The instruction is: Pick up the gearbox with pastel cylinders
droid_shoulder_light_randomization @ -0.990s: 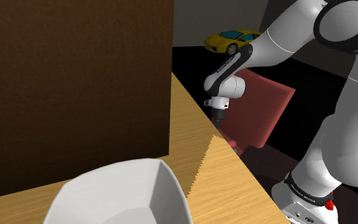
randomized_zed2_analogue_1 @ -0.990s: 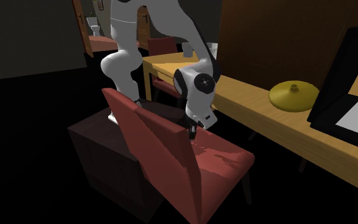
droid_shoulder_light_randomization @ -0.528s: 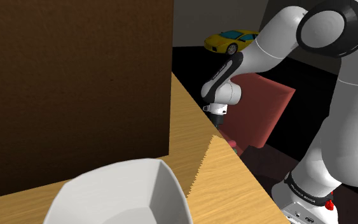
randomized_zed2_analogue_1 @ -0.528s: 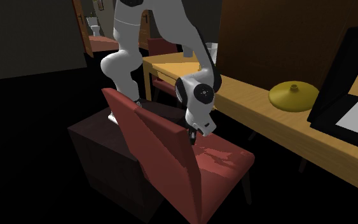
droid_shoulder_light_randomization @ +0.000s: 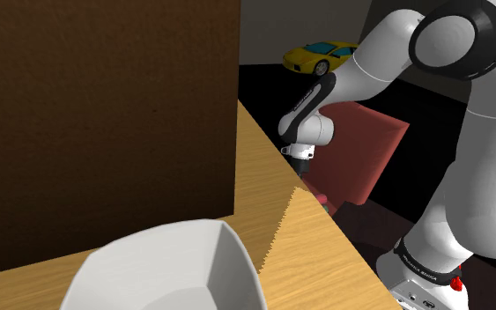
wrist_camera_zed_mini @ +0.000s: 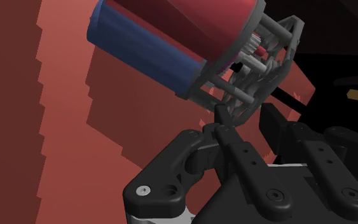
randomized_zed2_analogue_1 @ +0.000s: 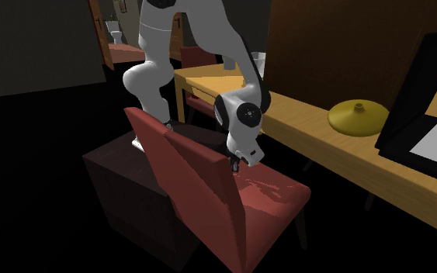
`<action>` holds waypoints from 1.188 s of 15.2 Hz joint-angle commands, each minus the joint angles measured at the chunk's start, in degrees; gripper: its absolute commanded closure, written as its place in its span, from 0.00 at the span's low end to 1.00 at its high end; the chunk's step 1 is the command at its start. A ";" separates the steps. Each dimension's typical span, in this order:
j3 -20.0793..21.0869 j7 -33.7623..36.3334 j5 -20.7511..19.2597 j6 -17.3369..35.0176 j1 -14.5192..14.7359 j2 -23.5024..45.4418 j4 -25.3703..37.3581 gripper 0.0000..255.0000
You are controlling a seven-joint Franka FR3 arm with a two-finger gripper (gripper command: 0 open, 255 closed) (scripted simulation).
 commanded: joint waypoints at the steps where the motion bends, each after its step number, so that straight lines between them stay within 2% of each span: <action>1: -0.01 0.00 -0.02 0.00 -0.01 0.05 -0.03 1.00; 18: -2.54 8.26 -8.31 -8.39 0.93 -12.31 -1.05 1.00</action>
